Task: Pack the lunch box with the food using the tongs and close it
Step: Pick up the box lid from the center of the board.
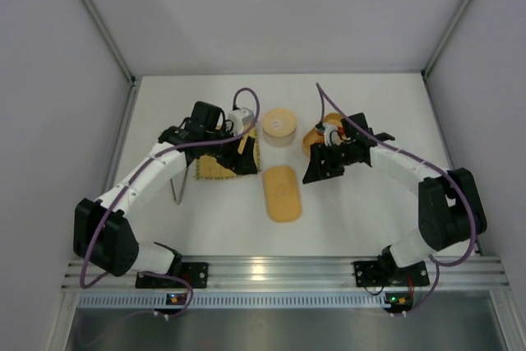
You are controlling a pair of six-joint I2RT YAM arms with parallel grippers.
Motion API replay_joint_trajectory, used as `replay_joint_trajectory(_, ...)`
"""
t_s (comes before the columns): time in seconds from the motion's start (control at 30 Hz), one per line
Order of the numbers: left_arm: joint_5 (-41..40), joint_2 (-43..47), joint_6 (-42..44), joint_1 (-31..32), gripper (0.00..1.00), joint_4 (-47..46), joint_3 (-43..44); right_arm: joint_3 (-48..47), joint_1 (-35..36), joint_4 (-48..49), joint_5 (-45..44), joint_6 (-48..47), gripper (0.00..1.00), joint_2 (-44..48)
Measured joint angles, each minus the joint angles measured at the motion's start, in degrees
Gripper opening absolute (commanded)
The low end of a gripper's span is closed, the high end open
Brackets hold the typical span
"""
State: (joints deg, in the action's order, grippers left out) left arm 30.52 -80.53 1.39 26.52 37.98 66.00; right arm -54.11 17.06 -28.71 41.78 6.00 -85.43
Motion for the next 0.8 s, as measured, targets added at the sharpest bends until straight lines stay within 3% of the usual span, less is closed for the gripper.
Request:
replay_joint_trajectory(0.27,0.13,1.27,-0.79,-7.26,0.77,-0.85,1.2,-0.35,6.29,2.16,-7.67,4.98,0.59,-8.52)
replay_joint_trajectory(0.5,0.52,1.27,-1.05,-9.53,0.79,-1.53,1.99,-2.93,11.04,2.71,-11.19,6.91,0.49,-13.14)
replay_joint_trajectory(0.8,0.94,1.27,-1.09,-10.01,0.8,-1.68,2.08,-7.43,11.43,2.97,-10.86,7.69,0.27,-19.69)
